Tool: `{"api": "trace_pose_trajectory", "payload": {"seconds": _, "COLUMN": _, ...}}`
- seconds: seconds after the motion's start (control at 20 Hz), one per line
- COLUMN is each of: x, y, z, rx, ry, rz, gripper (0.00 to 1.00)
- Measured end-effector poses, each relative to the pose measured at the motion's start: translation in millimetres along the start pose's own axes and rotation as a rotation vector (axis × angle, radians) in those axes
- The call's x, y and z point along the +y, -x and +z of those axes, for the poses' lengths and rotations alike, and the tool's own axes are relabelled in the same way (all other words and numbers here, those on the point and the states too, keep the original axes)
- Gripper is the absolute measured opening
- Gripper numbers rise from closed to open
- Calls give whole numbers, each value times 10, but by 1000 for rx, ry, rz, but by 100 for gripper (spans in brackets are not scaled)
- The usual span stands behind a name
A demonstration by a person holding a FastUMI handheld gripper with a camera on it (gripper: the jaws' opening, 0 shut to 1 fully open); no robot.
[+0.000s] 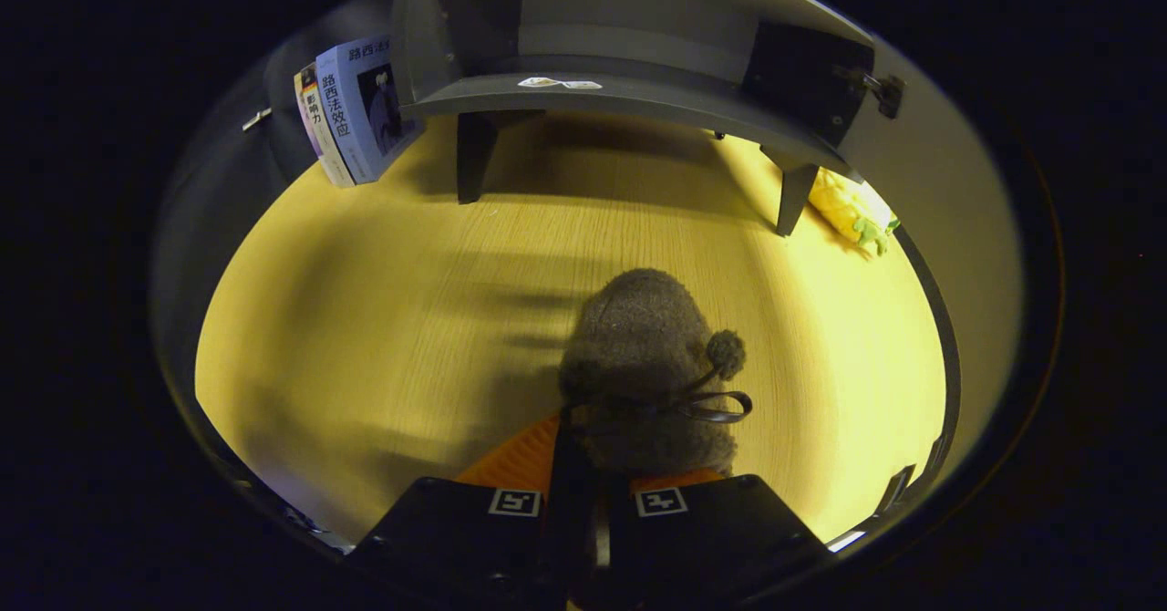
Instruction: Open the shoe cabinet door, grab the shoes and put them into the shoe cabinet, then close the shoe cabinet door.
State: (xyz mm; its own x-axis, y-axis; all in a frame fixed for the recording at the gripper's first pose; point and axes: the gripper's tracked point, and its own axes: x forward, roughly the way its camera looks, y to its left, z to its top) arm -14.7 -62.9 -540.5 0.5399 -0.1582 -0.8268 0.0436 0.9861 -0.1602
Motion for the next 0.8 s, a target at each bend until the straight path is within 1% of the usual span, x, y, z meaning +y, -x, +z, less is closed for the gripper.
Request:
{"api": "trace_pose_trajectory", "payload": {"seconds": 0.1, "x": -13, "y": -31, "z": 37, "rx": 1, "ry": 11, "rz": -3, "gripper": 23}}
{"api": "trace_pose_trajectory", "payload": {"seconds": 0.5, "x": -26, "y": -136, "z": 211, "rx": -27, "ry": -33, "rz": 16, "gripper": 23}}
{"api": "trace_pose_trajectory", "payload": {"seconds": 0.6, "x": -15, "y": -166, "z": 207, "rx": -30, "ry": -56, "rz": 28, "gripper": 5}}
{"api": "trace_pose_trajectory", "payload": {"seconds": 0.8, "x": -33, "y": -65, "z": 172, "rx": -23, "ry": -55, "rz": 38, "gripper": 5}}
